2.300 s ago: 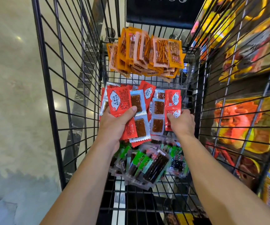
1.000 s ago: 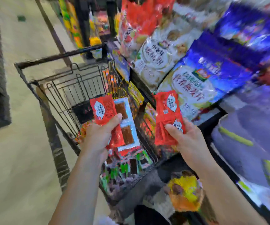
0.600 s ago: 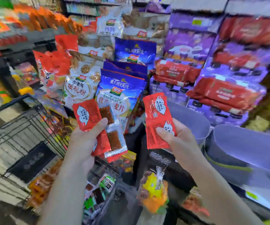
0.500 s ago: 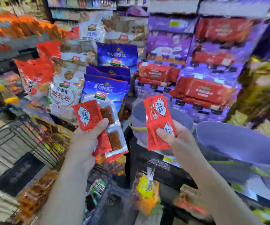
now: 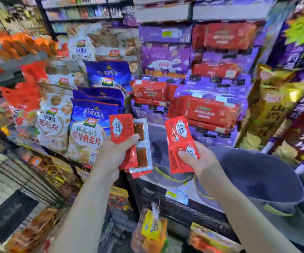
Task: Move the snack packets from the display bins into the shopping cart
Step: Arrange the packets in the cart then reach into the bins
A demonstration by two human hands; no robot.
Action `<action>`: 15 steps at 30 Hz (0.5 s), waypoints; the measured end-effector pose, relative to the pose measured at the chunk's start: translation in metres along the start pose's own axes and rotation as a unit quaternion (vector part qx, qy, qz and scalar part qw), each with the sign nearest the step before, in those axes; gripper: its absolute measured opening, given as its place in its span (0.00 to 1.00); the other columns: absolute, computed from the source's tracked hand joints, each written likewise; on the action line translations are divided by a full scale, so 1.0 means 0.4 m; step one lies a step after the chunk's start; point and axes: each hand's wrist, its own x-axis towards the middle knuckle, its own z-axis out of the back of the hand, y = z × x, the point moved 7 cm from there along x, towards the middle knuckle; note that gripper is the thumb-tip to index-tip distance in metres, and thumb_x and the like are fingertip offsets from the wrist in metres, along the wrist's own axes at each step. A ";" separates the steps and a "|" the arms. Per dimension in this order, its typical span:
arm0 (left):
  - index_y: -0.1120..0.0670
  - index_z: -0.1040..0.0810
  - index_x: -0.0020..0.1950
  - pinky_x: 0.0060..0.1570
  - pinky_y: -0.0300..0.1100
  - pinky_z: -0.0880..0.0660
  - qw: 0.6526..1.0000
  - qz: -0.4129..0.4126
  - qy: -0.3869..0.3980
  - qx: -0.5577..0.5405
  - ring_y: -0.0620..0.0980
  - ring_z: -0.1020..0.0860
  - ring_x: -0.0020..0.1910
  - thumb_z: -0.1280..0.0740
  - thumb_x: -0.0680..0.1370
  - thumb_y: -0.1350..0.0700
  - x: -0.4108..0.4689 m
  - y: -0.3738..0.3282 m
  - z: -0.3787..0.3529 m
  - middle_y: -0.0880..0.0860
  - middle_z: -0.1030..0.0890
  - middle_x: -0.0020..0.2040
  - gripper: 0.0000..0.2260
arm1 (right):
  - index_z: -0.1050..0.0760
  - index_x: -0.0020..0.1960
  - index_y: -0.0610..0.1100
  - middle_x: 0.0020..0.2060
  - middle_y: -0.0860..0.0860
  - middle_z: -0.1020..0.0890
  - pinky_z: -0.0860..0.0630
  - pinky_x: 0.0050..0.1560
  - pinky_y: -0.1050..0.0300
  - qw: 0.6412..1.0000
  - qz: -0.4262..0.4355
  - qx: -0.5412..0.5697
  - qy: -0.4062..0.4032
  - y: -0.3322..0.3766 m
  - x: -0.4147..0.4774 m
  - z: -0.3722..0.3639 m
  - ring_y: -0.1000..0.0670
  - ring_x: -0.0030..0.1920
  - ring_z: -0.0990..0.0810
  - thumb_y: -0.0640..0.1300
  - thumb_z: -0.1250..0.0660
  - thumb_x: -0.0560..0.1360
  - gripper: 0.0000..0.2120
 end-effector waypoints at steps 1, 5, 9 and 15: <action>0.51 0.11 0.52 0.41 0.47 0.15 1.000 0.007 -0.003 0.006 0.54 0.11 0.47 0.17 0.71 0.54 0.013 0.002 -0.003 0.54 0.10 0.50 0.11 | 0.16 0.53 0.57 0.49 0.48 0.12 0.19 0.57 0.46 1.000 -0.001 -0.002 -0.001 -0.008 0.012 -0.003 0.49 0.48 0.15 0.41 0.28 0.79 0.11; 0.51 0.15 0.58 0.44 0.50 0.15 0.998 0.045 -0.011 0.037 0.52 0.11 0.46 0.19 0.74 0.54 0.115 0.023 -0.011 0.52 0.10 0.49 0.14 | 0.18 0.55 0.52 0.50 0.48 0.12 0.18 0.52 0.53 0.999 -0.040 -0.016 -0.005 -0.057 0.100 -0.022 0.49 0.50 0.14 0.46 0.28 0.77 0.07; 0.52 0.16 0.59 0.47 0.50 0.16 0.995 0.084 0.012 0.053 0.53 0.11 0.47 0.18 0.73 0.56 0.231 0.081 -0.027 0.53 0.11 0.51 0.16 | 0.19 0.58 0.47 0.49 0.47 0.12 0.16 0.46 0.54 0.995 -0.092 -0.016 -0.039 -0.143 0.184 -0.053 0.49 0.47 0.13 0.36 0.30 0.80 0.10; 0.54 0.16 0.56 0.52 0.53 0.15 0.984 0.145 0.047 0.094 0.55 0.12 0.48 0.18 0.73 0.59 0.377 0.210 -0.041 0.55 0.11 0.51 0.14 | 0.20 0.57 0.46 0.49 0.45 0.12 0.19 0.55 0.34 0.981 -0.175 0.043 -0.069 -0.299 0.272 -0.088 0.41 0.47 0.14 0.33 0.28 0.77 0.12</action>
